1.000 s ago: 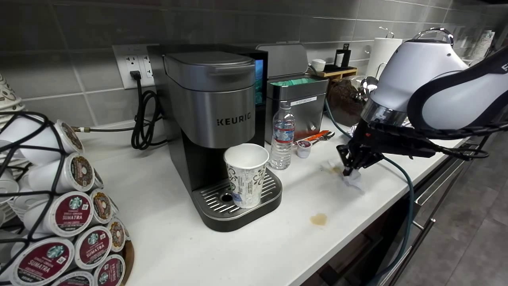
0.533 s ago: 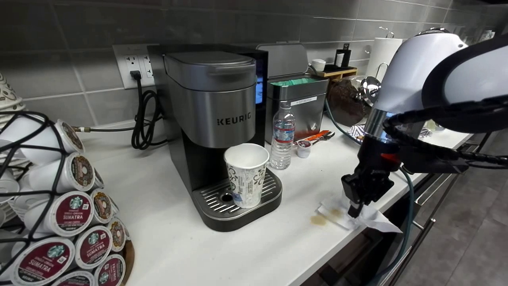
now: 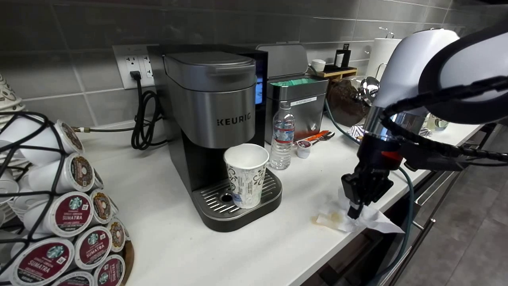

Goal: Use the paper towel to wipe the counter

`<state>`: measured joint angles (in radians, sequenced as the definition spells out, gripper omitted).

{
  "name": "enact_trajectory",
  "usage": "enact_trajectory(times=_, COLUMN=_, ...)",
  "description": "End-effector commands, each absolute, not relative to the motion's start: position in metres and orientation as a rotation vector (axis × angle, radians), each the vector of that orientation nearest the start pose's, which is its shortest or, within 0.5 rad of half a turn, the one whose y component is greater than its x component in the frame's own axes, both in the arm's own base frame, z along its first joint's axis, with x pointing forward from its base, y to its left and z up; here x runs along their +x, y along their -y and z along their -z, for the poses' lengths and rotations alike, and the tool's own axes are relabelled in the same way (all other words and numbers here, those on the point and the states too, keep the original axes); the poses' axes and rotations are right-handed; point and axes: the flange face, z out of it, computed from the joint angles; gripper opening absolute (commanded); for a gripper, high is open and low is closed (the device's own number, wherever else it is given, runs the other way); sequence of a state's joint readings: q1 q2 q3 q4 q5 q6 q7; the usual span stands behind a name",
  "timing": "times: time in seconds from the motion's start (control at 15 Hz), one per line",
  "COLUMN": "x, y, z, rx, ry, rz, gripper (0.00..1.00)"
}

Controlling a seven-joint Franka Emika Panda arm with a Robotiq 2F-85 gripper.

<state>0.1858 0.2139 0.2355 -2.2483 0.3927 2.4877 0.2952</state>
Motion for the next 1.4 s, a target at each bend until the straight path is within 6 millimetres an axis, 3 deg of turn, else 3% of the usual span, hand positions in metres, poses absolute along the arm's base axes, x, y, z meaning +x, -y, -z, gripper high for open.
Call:
enact_trajectory(times=0.0, x=0.486, y=-0.255, z=-0.25, rx=-2.891, ry=-0.203, rz=-0.094, gripper=0.01)
enact_trajectory(times=0.73, x=0.48, y=-0.32, z=-0.247, rx=-2.899, ry=-0.071, rz=0.233, gripper=0.01)
enact_trajectory(times=1.0, x=0.501, y=-0.311, z=-0.243, rx=-2.956, ry=-0.125, rz=0.318, gripper=0.01)
enact_trajectory(times=1.33, x=0.52, y=-0.265, z=-0.243, rx=-3.026, ry=-0.26, rz=0.355, gripper=0.01)
